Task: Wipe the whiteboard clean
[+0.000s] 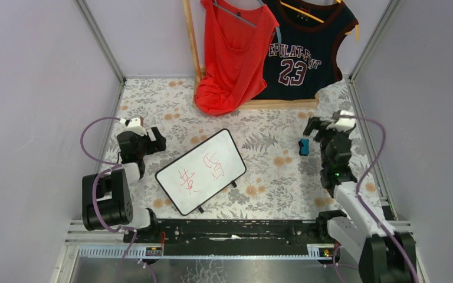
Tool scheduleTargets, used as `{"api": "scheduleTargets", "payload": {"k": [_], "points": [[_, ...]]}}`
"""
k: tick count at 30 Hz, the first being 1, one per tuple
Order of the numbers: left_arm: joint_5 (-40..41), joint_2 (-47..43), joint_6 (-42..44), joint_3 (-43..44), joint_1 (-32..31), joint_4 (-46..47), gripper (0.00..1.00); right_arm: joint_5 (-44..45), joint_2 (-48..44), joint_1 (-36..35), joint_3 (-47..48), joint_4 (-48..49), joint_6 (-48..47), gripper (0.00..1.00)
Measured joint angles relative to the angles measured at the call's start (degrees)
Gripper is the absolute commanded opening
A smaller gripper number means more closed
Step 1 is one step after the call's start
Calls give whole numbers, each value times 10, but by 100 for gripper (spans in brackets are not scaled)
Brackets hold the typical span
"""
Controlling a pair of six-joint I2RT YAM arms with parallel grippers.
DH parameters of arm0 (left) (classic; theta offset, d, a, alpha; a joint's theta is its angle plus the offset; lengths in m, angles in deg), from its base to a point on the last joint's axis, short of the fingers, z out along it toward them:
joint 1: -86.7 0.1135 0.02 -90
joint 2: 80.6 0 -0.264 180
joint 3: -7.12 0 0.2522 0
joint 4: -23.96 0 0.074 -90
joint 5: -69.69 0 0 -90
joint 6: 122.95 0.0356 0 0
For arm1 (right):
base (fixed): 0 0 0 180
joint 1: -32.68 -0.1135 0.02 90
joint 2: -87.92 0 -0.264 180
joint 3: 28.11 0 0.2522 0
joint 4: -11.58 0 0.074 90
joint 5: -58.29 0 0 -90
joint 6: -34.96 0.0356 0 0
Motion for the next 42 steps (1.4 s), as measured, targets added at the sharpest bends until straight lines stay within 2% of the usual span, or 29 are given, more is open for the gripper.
{"api": "scheduleTargets", "payload": {"k": [2,5,7,12,13,15,16,19,22,25,29,35,38,40,42], "points": [[0,0,0,0,0,0,94,-32,-66,0,67,-81,29,99],[0,0,0,0,0,0,94,-117,-146,-1,120,-112,74,99],[0,0,0,0,0,0,94,-158,-181,-1,122,-109,116,99],[0,0,0,0,0,0,94,-247,-216,-1,116,-128,294,99],[0,0,0,0,0,0,94,-277,-221,-1,110,-127,322,95],[0,0,0,0,0,0,93,-322,-221,-2,107,-124,351,74],[0,0,0,0,0,0,93,-342,-215,-2,111,-127,361,68],[0,0,0,0,0,0,93,-380,-164,-2,175,-209,352,69],[-6,-2,1,0,0,0,93,-360,-69,-3,294,-344,301,72],[-15,-9,4,0,0,-2,93,-289,31,-3,385,-472,244,74],[-33,-24,11,1,5,-6,92,-185,127,-3,411,-600,202,75],[-72,-47,28,70,23,-92,95,-99,216,-3,444,-699,162,75],[-91,-76,48,124,28,-140,95,-90,260,-3,464,-706,151,74],[-100,-94,64,164,29,-182,94,-87,280,-3,464,-707,148,68],[-110,-103,82,202,30,-226,93,-85,298,-3,464,-704,146,68]]}}
